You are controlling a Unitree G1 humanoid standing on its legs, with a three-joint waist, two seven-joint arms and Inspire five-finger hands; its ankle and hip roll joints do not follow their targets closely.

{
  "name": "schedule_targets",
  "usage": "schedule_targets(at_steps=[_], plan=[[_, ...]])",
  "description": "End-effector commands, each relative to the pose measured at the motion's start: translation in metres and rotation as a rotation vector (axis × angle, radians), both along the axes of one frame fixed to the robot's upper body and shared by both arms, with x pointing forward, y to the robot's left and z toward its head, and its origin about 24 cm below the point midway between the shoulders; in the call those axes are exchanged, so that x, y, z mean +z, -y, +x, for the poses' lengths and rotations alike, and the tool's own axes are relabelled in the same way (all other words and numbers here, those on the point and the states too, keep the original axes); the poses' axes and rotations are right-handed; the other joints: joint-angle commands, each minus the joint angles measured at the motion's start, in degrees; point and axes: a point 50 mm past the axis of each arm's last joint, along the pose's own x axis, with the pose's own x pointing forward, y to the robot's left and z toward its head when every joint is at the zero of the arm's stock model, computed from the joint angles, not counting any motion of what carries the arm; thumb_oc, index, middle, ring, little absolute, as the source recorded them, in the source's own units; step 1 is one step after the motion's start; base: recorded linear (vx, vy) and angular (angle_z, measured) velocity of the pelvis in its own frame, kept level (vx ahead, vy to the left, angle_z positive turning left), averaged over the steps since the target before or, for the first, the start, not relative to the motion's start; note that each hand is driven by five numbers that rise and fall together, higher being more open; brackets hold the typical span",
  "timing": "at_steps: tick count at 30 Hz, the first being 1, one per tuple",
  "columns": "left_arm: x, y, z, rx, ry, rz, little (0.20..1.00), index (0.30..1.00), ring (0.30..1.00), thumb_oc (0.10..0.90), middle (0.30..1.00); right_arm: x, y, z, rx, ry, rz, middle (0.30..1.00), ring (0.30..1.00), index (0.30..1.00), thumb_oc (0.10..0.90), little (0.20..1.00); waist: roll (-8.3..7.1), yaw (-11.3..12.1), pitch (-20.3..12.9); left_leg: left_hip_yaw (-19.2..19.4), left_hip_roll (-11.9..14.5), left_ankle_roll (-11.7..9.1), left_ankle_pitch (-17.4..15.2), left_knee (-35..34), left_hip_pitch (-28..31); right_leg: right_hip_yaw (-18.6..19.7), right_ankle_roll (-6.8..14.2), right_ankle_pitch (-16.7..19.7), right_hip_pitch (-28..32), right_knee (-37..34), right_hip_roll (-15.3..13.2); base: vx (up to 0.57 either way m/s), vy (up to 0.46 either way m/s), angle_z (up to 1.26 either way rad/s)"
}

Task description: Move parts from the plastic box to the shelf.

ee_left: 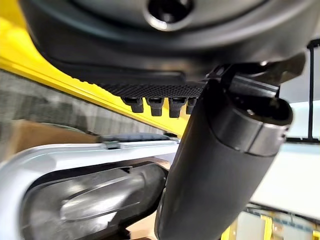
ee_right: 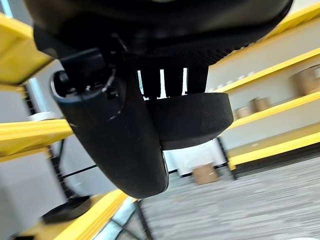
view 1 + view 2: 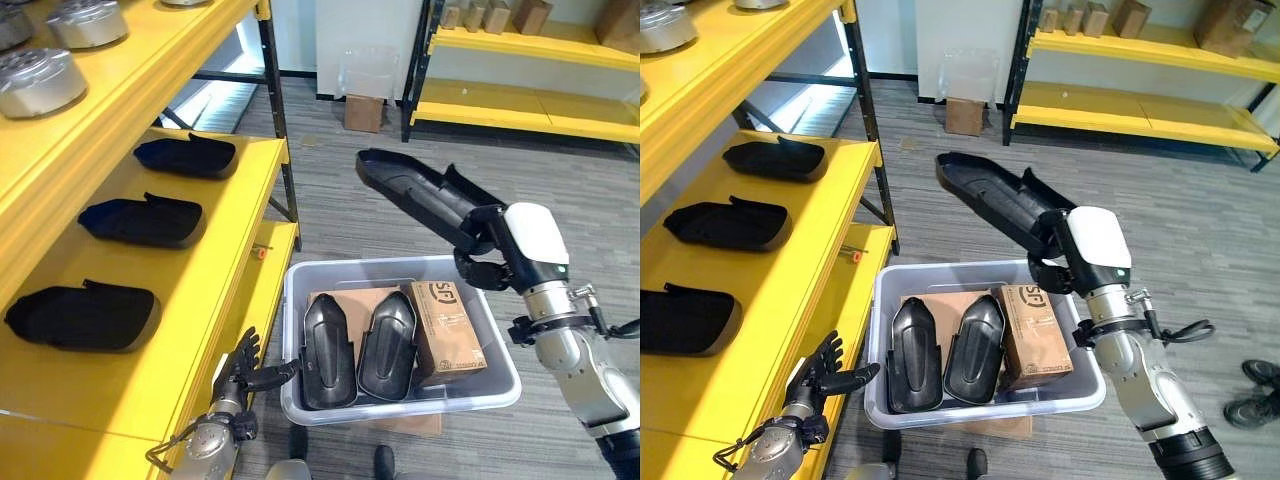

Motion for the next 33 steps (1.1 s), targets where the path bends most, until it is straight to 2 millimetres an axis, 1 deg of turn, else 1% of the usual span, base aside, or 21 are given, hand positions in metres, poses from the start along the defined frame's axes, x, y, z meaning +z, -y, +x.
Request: schedule_targets(at_steps=[1, 2, 3, 4, 5, 6, 7, 8, 9, 10, 11, 12, 13, 14, 15, 16, 18, 19, 20, 25, 33], plan=[[0.025, -0.004, 0.023, 0.011, 0.153, 0.018, 1.0, 1.0, 1.0, 0.9, 1.0, 0.084, -0.009, 0.012, 0.078, 0.369, 0.04, 0.3, 0.3, 0.3, 0.4, 0.3, -1.39, 2.85, -0.79, 1.98, 2.91, -1.3, 3.14, 1.63, -0.26, -2.53, -0.88, -7.32, -2.51, 8.36, 1.23, -0.23, -0.206, 0.42], [0.026, -0.004, 0.023, 0.011, 0.154, 0.017, 1.0, 1.0, 1.0, 0.9, 1.0, 0.085, -0.009, 0.012, 0.078, 0.371, 0.04, 0.3, 0.3, 0.3, 0.4, 0.3, -1.36, 2.74, -0.86, 1.85, 2.91, -1.26, 3.25, 1.78, -0.61, -2.63, -0.89, -7.13, -2.71, 8.29, 1.24, -0.23, -0.123, 0.65], [0.025, -0.004, 0.024, 0.007, 0.154, 0.019, 1.0, 1.0, 1.0, 0.9, 1.0, 0.086, -0.008, 0.012, 0.078, 0.376, 0.034, 0.3, 0.3, 0.3, 0.4, 0.3, -2.0, 2.16, -0.64, 4.4, 2.85, -0.26, 1.15, 4.91, -1.04, -3.42, -1.04, -6.73, -3.77, 8.35, 0.27, -0.13, -0.074, 0.91], [0.025, -0.004, 0.024, 0.004, 0.151, 0.017, 1.0, 1.0, 1.0, 0.9, 1.0, 0.086, -0.008, 0.013, 0.075, 0.375, 0.033, 0.3, 0.3, 0.3, 0.4, 0.3, -2.33, 1.82, -0.95, 5.63, 2.84, 0.13, -0.53, 6.86, -1.0, -4.13, -1.15, -6.58, -4.23, 7.96, -0.36, -0.12, -0.075, 1.18], [0.025, -0.004, 0.024, 0.004, 0.151, 0.017, 1.0, 1.0, 1.0, 0.9, 1.0, 0.086, -0.008, 0.013, 0.075, 0.375, 0.033, 0.3, 0.3, 0.3, 0.4, 0.3, -2.32, 1.79, -1.02, 5.6, 2.85, 0.13, -0.54, 6.9, -1.11, -4.16, -1.16, -6.55, -4.3, 7.93, -0.35, -0.08, -0.092, 1.03], [0.025, -0.003, 0.025, 0.0, 0.154, 0.014, 1.0, 1.0, 1.0, 0.9, 1.0, 0.087, -0.008, 0.012, 0.074, 0.383, 0.03, 0.3, 0.3, 0.3, 0.4, 0.3, -2.56, 1.16, -1.13, 7.9, 3.57, 0.2, -1.86, 9.74, -0.49, -5.14, -1.38, -6.15, -4.61, 7.62, -0.9, -0.06, -0.098, 0.81], [0.025, 0.001, 0.027, -0.01, 0.158, 0.001, 1.0, 1.0, 1.0, 0.9, 1.0, 0.087, -0.005, 0.011, 0.058, 0.388, 0.026, 0.3, 0.3, 0.3, 0.4, 0.3, -2.31, -0.06, -1.95, 10.64, 4.8, -0.16, -3.18, 11.45, 1.77, -7.42, -1.72, -6.32, -4.67, 6.83, -1.35, -0.05, -0.1, 0.62], [0.025, 0.001, 0.026, -0.01, 0.158, 0.001, 1.0, 1.0, 1.0, 0.9, 1.0, 0.087, -0.005, 0.011, 0.058, 0.387, 0.026, 0.3, 0.3, 0.3, 0.4, 0.3, -2.26, -0.16, -1.93, 10.5, 4.83, -0.19, -3.21, 11.5, 1.76, -7.56, -1.73, -6.33, -4.55, 6.77, -1.32, 0.04, -0.07, 1.49], [0.026, 0.005, 0.03, -0.021, 0.164, -0.011, 1.0, 1.0, 1.0, 0.9, 1.0, 0.086, 0.002, 0.008, 0.028, 0.397, 0.026, 0.3, 0.3, 0.3, 0.4, 0.3, -1.37, -1.99, -3.05, 13.43, 7.42, -1.69, -3.48, 13.07, 5.98, -10.12, -1.94, -7.79, -4.02, 6.8, -1.37, 0.06, -0.028, 1.51], [0.025, 0.007, 0.031, -0.028, 0.164, -0.014, 1.0, 1.0, 1.0, 0.9, 1.0, 0.084, 0.006, 0.006, 0.007, 0.395, 0.027, 0.3, 0.3, 0.3, 0.4, 0.3, -0.88, -2.84, -3.64, 14.95, 8.45, -2.27, -2.87, 12.91, 7.56, -12.05, -2.1, -8.18, -4.1, 6.97, -1.62, 0.05, 0.015, 1.49], [0.026, 0.01, 0.032, -0.043, 0.166, -0.017, 1.0, 1.0, 1.0, 0.9, 1.0, 0.081, 0.016, 0.003, -0.034, 0.39, 0.023, 0.3, 0.3, 0.3, 0.4, 0.3, 0.13, -4.21, -4.52, 17.35, 9.8, -3.51, -1.54, 11.8, 9.82, -15.17, -2.11, -8.53, -4.13, 7.59, -2.32, -0.01, 0.034, 0.92], [0.025, 0.011, 0.032, -0.045, 0.165, -0.018, 1.0, 1.0, 1.0, 0.9, 1.0, 0.081, 0.016, 0.003, -0.035, 0.389, 0.022, 0.3, 0.3, 0.3, 0.4, 0.3, 0.18, -4.31, -4.52, 17.15, 9.81, -3.59, -1.37, 11.58, 9.91, -15.38, -2.12, -8.6, -4.03, 7.62, -2.31, -0.02, 0.08, 1.19], [0.025, 0.012, 0.032, -0.052, 0.164, -0.019, 1.0, 1.0, 1.0, 0.9, 1.0, 0.079, 0.021, 0.0, -0.058, 0.389, 0.024, 0.3, 0.3, 0.3, 0.4, 0.3, 0.87, -5.1, -4.92, 18.96, 10.43, -4.31, -0.68, 10.44, 11.07, -17.25, -2.14, -8.79, -3.95, 8.03, -2.82, -0.02, 0.064, 1.8], [0.025, 0.012, 0.032, -0.06, 0.163, -0.016, 1.0, 1.0, 1.0, 0.9, 1.0, 0.078, 0.026, -0.002, -0.078, 0.385, 0.024, 0.3, 0.3, 0.3, 0.4, 0.3, 1.53, -5.31, -5.15, 19.21, 10.3, -4.81, -0.15, 9.11, 11.53, -18.53, -2.25, -9.17, -3.75, 8.19, -3.11, -0.01, 0.122, 1.52], [0.022, 0.016, 0.031, -0.078, 0.151, -0.016, 1.0, 1.0, 1.0, 0.9, 1.0, 0.077, 0.031, -0.006, -0.1, 0.388, 0.022, 0.3, 0.3, 0.3, 0.4, 0.3, 2.31, -5.69, -5.47, 21.08, 9.41, -5.0, -0.8, 6.05, 11.01, -20.92, -1.59, -8.98, -2.83, 8.33, -4.05, 0.01, 0.123, 1.24], [0.022, 0.017, 0.029, -0.084, 0.148, -0.016, 1.0, 1.0, 1.0, 0.9, 1.0, 0.077, 0.032, -0.008, -0.108, 0.394, 0.022, 0.3, 0.3, 0.3, 0.4, 0.3, 2.49, -5.75, -5.69, 22.11, 9.28, -5.14, -0.77, 5.03, 11.07, -21.7, -1.48, -8.74, -2.21, 8.04, -4.51, 0.02, 0.101, 0.7], [0.022, 0.017, 0.028, -0.088, 0.148, -0.016, 1.0, 1.0, 1.0, 0.9, 1.0, 0.076, 0.033, -0.009, -0.11, 0.391, 0.024, 0.3, 0.3, 0.3, 0.4, 0.3, 2.68, -5.42, -5.8, 21.81, 8.85, -5.13, -0.63, 4.42, 11.05, -22.06, -1.4, -8.55, -1.63, 7.74, -4.71, 0.05, 0.108, 1.09], [0.022, 0.014, 0.026, -0.085, 0.146, -0.006, 1.0, 1.0, 1.0, 0.9, 1.0, 0.074, 0.032, -0.01, -0.113, 0.388, 0.032, 0.3, 0.3, 0.3, 0.4, 0.3, 2.52, -4.41, -5.9, 22.2, 7.69, -4.66, -1.28, 3.2, 11.26, -22.82, -0.78, -7.84, -0.26, 7.92, -5.77, 0.07, 0.139, 0.81], [0.022, 0.014, 0.026, -0.085, 0.145, -0.005, 1.0, 1.0, 1.0, 0.9, 1.0, 0.074, 0.032, -0.01, -0.113, 0.388, 0.032, 0.3, 0.3, 0.3, 0.4, 0.3, 2.48, -4.41, -5.87, 22.21, 7.6, -4.6, -1.3, 3.14, 11.32, -22.83, -0.71, -7.82, -0.23, 7.96, -5.86, 0.07, 0.174, 0.35], [0.023, 0.009, 0.024, -0.07, 0.146, 0.013, 1.0, 1.0, 1.0, 0.9, 1.0, 0.072, 0.031, -0.01, -0.114, 0.38, 0.034, 0.3, 0.3, 0.3, 0.4, 0.3, 1.97, -3.17, -5.95, 22.06, 5.51, -3.46, -2.54, 0.71, 11.54, -24.1, 0.61, -6.11, 0.72, 7.72, -7.89, 0.02, 0.097, 0.13], [0.023, 0.007, 0.02, -0.059, 0.145, 0.021, 1.0, 1.0, 1.0, 0.9, 1.0, 0.069, 0.022, -0.006, -0.084, 0.362, 0.041, 0.3, 0.3, 0.3, 0.4, 0.3, 0.99, -1.75, -6.54, 21.12, 3.15, -1.87, -6.03, -0.27, 10.85, -25.55, 2.83, -3.29, 1.02, 6.93, -10.16, 0.02, 0.094, 0.1]])
